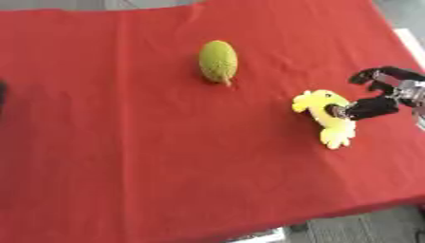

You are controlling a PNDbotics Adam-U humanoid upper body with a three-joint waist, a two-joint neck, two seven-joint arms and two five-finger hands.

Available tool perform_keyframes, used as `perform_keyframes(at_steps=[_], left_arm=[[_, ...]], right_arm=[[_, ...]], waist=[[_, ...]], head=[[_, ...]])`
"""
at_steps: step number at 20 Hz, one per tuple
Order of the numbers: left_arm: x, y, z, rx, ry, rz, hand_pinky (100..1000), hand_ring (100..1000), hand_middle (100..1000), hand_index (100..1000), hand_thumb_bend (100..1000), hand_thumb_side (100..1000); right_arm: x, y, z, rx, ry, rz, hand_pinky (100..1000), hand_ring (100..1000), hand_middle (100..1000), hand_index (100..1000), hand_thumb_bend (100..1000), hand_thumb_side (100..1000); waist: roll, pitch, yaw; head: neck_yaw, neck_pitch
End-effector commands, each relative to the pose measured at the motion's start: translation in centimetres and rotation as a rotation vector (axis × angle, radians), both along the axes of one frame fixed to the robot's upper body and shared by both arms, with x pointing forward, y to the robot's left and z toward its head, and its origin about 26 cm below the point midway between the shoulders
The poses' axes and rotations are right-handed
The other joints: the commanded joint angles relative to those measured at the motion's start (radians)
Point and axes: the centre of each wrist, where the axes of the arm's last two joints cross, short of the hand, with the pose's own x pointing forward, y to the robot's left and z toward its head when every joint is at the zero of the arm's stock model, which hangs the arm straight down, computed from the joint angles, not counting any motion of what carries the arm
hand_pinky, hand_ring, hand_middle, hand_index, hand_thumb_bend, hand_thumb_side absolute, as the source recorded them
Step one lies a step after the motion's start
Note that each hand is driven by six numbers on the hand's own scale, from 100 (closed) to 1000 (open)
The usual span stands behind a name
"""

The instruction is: Pick up the objects with one hand, pass them to the other hand, and then place them into the box on the other side of the table.

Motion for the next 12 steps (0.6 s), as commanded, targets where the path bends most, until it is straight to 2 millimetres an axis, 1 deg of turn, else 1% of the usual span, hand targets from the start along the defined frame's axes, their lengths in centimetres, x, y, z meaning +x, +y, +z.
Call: perform_keyframes(at_steps=[1,7,12], left_arm=[[-0.5,0.3,1.3,0.007,-0.042,0.008,895,722,677,762,840,503],[-0.6,0.3,1.3,0.000,-0.042,0.009,894,721,673,760,837,502],[-0.6,0.2,1.2,-0.003,-0.042,0.008,893,720,672,758,835,501]], right_arm=[[0.1,-0.8,0.4,-0.031,-0.003,-0.025,890,920,905,913,422,488],[0.3,-1.7,-0.4,-0.034,0.017,-0.060,891,920,904,913,438,486],[0.5,-2.0,-0.9,-0.035,0.034,-0.070,892,920,904,912,443,480]], waist=[[0.002,-0.013,-0.001],[0.010,-0.006,-0.001],[0.015,-0.003,0.001]], head=[[0.006,-0.019],[0.005,-0.022],[0.002,-0.022]])
